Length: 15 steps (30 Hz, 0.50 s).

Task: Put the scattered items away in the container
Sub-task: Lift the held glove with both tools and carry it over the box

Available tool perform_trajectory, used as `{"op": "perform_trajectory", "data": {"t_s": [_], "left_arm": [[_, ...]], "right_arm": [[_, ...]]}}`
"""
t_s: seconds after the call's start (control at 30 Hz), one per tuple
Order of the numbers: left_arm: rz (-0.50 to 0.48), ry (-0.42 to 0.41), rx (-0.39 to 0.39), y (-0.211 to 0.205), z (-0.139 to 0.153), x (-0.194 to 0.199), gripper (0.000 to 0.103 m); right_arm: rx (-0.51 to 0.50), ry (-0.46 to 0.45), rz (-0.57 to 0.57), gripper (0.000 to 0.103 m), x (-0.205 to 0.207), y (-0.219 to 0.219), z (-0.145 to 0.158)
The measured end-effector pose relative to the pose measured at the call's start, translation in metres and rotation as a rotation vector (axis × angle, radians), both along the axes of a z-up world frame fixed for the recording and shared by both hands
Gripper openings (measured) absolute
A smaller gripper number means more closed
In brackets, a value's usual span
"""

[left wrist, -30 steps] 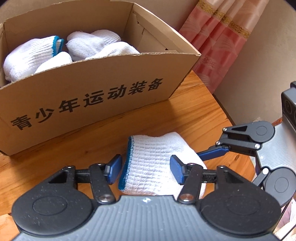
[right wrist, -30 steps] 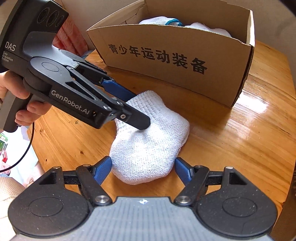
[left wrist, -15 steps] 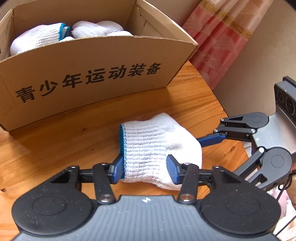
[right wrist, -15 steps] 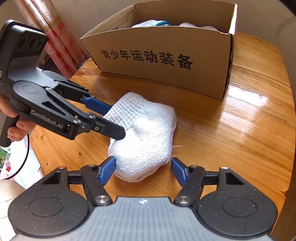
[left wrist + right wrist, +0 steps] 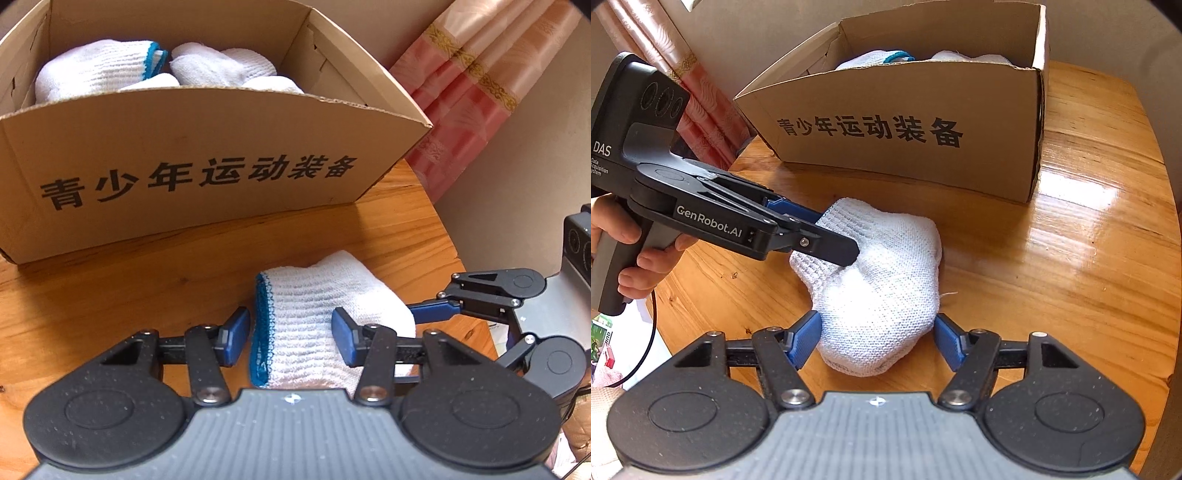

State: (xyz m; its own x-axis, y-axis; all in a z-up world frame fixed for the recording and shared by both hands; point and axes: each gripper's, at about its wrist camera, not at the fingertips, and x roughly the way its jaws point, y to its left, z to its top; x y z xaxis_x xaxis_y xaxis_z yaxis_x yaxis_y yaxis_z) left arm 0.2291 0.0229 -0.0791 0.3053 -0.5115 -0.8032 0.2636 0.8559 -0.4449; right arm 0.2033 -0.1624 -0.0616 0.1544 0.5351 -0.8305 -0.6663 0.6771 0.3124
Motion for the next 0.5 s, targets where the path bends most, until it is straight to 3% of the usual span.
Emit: {"op": "perform_trajectory", "data": {"t_s": [0.2, 0.5], "left_arm": [[-0.01, -0.007, 0.012, -0.005, 0.006, -0.008, 0.045], [0.015, -0.037, 0.003, -0.005, 0.022, -0.018, 0.043]], "right_arm": [[-0.003, -0.016, 0.0, 0.06, 0.001, 0.004, 0.005], [0.0, -0.064, 0.013, 0.058, -0.006, 0.003, 0.025]]}}
